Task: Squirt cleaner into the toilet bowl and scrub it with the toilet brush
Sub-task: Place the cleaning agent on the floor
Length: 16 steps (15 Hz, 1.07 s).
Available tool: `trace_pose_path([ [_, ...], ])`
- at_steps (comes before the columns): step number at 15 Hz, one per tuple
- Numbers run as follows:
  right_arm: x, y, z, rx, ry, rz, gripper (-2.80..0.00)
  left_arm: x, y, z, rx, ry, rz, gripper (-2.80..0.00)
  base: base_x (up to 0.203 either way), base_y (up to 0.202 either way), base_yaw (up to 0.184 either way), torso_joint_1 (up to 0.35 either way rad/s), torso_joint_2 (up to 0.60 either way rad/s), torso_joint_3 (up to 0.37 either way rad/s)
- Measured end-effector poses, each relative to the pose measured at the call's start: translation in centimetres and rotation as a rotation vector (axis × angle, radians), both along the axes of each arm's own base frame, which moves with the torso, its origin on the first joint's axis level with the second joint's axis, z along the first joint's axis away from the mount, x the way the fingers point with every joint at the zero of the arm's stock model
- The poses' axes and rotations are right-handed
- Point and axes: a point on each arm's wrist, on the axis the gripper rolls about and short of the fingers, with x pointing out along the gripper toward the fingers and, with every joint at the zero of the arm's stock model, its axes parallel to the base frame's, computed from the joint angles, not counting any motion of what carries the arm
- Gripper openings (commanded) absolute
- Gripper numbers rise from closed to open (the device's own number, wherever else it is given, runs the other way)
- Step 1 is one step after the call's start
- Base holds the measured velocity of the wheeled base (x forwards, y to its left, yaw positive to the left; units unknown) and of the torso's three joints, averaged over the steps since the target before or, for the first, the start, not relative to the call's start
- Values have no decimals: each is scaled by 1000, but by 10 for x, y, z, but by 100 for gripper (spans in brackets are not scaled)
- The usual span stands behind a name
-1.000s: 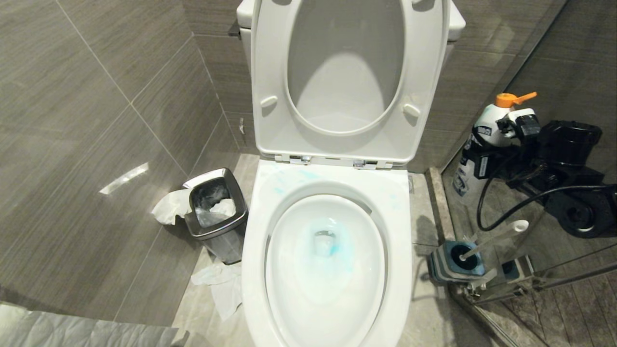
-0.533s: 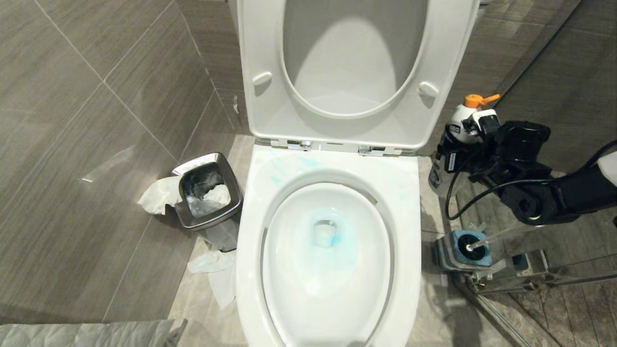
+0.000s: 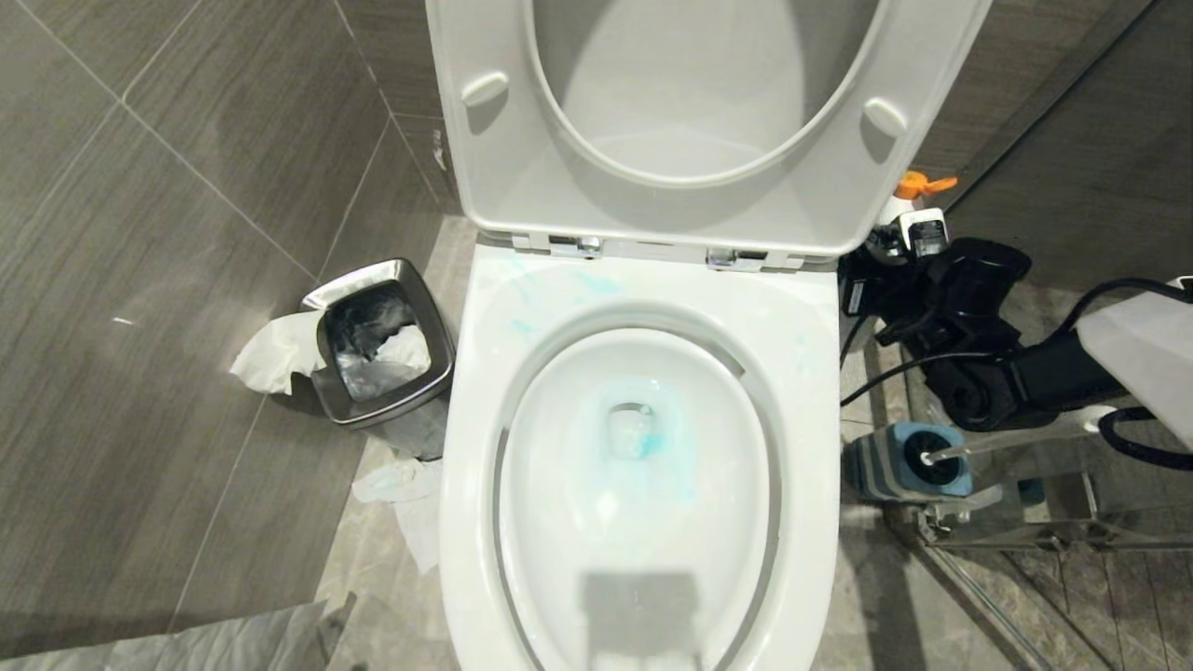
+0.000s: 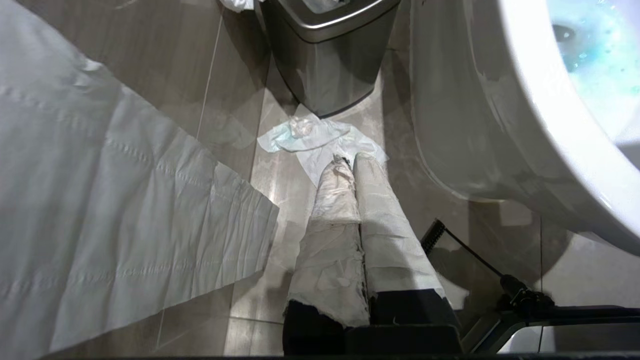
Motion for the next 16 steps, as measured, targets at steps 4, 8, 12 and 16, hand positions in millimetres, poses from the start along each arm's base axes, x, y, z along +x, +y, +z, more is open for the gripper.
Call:
trace_pose_path([
  [4, 7, 5, -9, 1, 8, -1, -280, 0, 0, 0, 1, 0, 0, -280, 0, 0, 0, 0, 6, -200],
  [8, 15, 8, -5, 6, -26, -7, -280, 0, 0, 0, 1, 0, -1, -280, 0, 0, 0, 1, 1, -195],
  [12, 26, 13, 3, 12, -82, -13, -280, 0, 0, 0, 0, 0, 0, -280, 0, 0, 0, 6, 4, -192],
  [16, 31, 24, 17, 19, -140, -5, -280, 0, 0, 0, -1, 0, 0, -280, 0, 0, 0, -1, 5, -178],
])
